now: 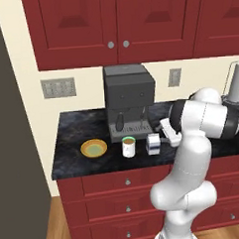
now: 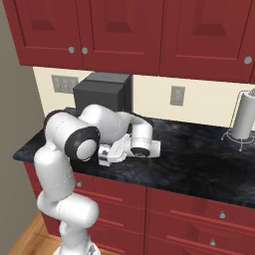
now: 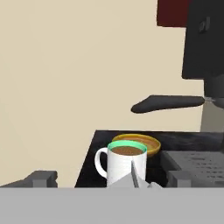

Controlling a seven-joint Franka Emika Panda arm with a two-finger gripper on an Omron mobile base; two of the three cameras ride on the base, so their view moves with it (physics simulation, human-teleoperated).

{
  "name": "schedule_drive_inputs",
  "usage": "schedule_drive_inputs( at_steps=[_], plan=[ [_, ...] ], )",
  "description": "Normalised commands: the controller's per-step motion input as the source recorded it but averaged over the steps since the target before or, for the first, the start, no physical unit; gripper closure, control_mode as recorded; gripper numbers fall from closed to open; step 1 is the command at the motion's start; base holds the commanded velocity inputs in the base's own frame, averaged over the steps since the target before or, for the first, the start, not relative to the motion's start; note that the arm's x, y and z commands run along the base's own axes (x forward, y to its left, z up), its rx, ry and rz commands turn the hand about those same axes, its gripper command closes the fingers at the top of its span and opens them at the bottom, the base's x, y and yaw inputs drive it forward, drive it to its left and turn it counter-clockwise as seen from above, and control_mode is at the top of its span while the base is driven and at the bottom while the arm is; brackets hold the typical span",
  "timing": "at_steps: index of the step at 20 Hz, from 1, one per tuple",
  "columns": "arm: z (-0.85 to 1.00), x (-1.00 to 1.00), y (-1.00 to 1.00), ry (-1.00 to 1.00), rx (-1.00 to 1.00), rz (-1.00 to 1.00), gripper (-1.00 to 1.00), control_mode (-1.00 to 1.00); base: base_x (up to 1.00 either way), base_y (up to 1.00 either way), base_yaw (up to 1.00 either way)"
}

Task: Take a sugar cube from the saucer and place it inside the coffee. Then, grab milk from the fridge and place it next to the coffee on the counter to sweeten the coffee.

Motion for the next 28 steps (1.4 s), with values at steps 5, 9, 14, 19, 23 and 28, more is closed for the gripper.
schedule_drive_inputs(
  at_steps=[5,9,14,19,23,28],
  plan=[
    [0.99,-0.6,0.0,-0.19,-0.04,0.0,-1.0,-1.0,0.0,0.0,0.0],
    [1.0,-0.78,0.0,-0.2,-0.07,0.0,-1.0,-1.0,0.0,0.0,0.0],
    [1.0,-1.0,0.0,-0.17,-0.07,0.0,-1.0,-1.0,0.0,0.0,0.0],
    [1.0,-1.0,0.0,-0.14,-0.13,-0.02,-1.0,-1.0,0.0,0.0,0.0],
    [0.85,-0.92,0.25,-0.13,-0.24,-0.04,-1.0,-1.0,0.0,0.0,0.0],
    [0.37,-0.28,0.67,0.0,-0.3,-0.04,-1.0,-1.0,0.0,0.0,0.0]
  ],
)
